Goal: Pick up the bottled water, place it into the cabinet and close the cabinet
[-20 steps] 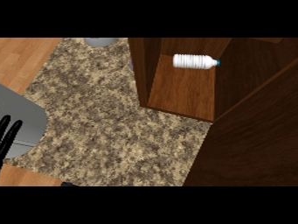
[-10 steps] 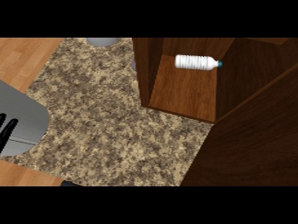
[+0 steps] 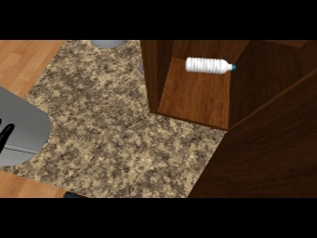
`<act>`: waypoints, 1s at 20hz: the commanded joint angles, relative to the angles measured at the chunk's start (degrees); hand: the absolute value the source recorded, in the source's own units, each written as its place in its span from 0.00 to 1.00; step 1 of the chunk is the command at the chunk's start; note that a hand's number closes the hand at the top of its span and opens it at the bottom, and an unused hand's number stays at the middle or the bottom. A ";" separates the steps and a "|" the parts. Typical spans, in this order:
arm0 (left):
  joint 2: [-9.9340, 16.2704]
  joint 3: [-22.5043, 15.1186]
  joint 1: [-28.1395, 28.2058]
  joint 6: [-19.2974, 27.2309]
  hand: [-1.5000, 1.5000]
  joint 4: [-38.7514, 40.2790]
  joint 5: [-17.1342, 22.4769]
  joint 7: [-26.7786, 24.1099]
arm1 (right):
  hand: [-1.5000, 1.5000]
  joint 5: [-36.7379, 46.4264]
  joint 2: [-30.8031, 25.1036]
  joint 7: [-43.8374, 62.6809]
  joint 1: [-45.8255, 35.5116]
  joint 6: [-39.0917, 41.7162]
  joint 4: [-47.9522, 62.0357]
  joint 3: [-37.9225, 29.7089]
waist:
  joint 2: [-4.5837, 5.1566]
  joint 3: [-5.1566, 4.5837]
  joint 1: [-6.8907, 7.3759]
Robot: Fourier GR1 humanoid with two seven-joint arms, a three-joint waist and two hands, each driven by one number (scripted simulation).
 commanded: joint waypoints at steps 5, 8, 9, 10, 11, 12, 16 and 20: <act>1.03 0.87 -0.77 -1.44 0.00 0.04 0.40 0.19 | 1.00 -4.65 4.38 3.37 -0.85 -0.74 2.24 7.07 | 2.02 0.27 2.39; 0.82 0.58 -1.02 -1.85 0.00 0.03 0.65 0.24 | 1.00 -6.58 4.58 3.30 -0.60 -0.39 3.33 7.04 | 2.55 0.35 3.17; 0.57 0.82 -1.49 -1.72 0.00 0.06 0.64 -0.11 | 1.00 -7.29 5.04 3.09 -0.78 -0.75 3.55 6.40 | 2.76 0.40 3.21; 1.33 0.84 -1.23 -2.29 0.00 -0.08 0.61 0.39 | 1.00 -7.62 5.61 2.96 -0.85 -1.29 3.74 5.83 | 2.72 0.48 3.58; 1.24 0.91 -1.84 -2.15 0.00 0.03 0.64 0.38 | 1.00 -8.03 5.75 3.21 -0.40 -1.58 3.57 5.74 | 2.86 0.40 2.94; 0.90 0.77 -1.91 -1.96 0.00 -0.16 1.01 0.40 | 1.00 -8.13 6.19 3.47 -0.71 -2.01 4.32 5.20 | 2.83 0.51 2.91; 1.05 1.02 -2.15 -2.55 0.00 0.13 0.83 0.20 | 1.00 -7.49 7.50 4.73 -2.29 -3.91 4.75 1.74 | 2.61 0.50 2.68; 1.72 1.05 -1.84 -2.93 0.00 0.54 1.03 0.95 | 1.00 -4.71 7.10 7.85 -7.00 -4.03 5.15 -1.72 | 2.12 0.38 3.22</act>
